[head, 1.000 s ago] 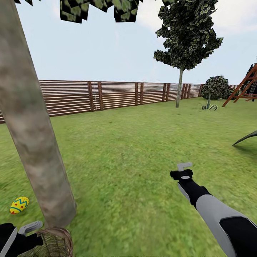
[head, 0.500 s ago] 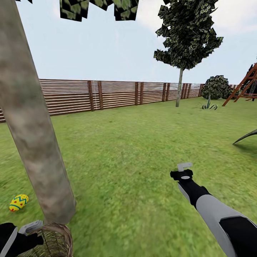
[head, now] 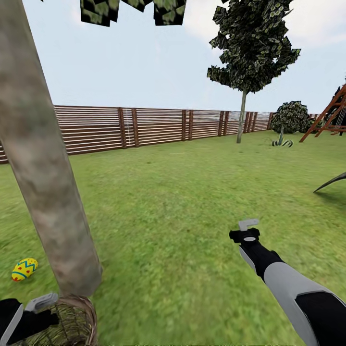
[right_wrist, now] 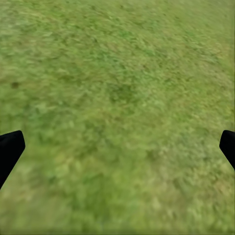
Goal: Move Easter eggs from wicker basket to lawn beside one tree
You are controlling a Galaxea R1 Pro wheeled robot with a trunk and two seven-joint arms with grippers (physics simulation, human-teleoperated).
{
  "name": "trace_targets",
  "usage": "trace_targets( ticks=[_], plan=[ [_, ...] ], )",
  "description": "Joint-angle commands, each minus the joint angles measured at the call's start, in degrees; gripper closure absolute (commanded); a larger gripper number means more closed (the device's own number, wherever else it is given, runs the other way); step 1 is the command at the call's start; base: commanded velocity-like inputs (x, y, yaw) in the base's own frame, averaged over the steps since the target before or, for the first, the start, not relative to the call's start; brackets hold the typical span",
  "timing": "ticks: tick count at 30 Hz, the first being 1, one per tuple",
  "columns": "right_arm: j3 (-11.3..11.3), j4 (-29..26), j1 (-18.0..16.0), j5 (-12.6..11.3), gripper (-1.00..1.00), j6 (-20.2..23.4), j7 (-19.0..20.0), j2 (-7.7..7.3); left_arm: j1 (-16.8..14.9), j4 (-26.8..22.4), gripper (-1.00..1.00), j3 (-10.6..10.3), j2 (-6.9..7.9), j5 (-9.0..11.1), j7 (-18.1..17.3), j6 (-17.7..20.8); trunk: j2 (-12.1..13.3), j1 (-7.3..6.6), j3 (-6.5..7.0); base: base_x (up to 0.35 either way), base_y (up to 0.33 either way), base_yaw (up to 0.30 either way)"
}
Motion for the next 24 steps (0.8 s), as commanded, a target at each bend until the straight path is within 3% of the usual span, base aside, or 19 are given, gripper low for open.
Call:
trace_targets(
  ticks=[1, 2, 6, 15, 24],
  plan=[
    [0.48, -0.03, -0.02, 0.11, -1.00, 0.54, -0.31, -0.01, -0.03, -0.41, -1.00, 0.34, -0.05, 0.37, 0.06, -1.51, -0.44, 0.22, -0.25, 0.000, 0.000, 0.000],
    [0.52, 0.28, -0.02, 0.15, -1.00, 0.54, -0.30, 0.02, -0.03, -0.68, -1.00, 0.60, -0.13, 0.37, 0.08, -4.40, -0.84, 0.44, -0.43, 0.000, 0.000, 0.000],
    [0.55, 0.89, -0.02, 0.18, -1.00, 0.51, -0.32, 0.04, -0.03, -1.05, -1.00, 0.83, -0.21, 0.45, 0.04, -7.40, -2.45, 1.31, -1.14, 0.000, 0.000, 0.000],
    [0.55, 1.01, -0.02, 0.19, -1.00, 0.53, -0.30, 0.04, -0.03, -1.18, -1.00, 0.87, -0.18, 2.64, 0.00, -7.98, -6.06, 3.29, -2.76, 0.000, 0.000, 0.000],
    [0.55, 1.02, -0.02, 0.19, -1.00, 0.54, -0.32, 0.04, -0.03, -1.18, -1.00, 0.84, -0.41, 2.97, 0.01, -7.99, -9.67, 5.27, -4.38, 0.000, 0.000, 0.000]
  ],
)
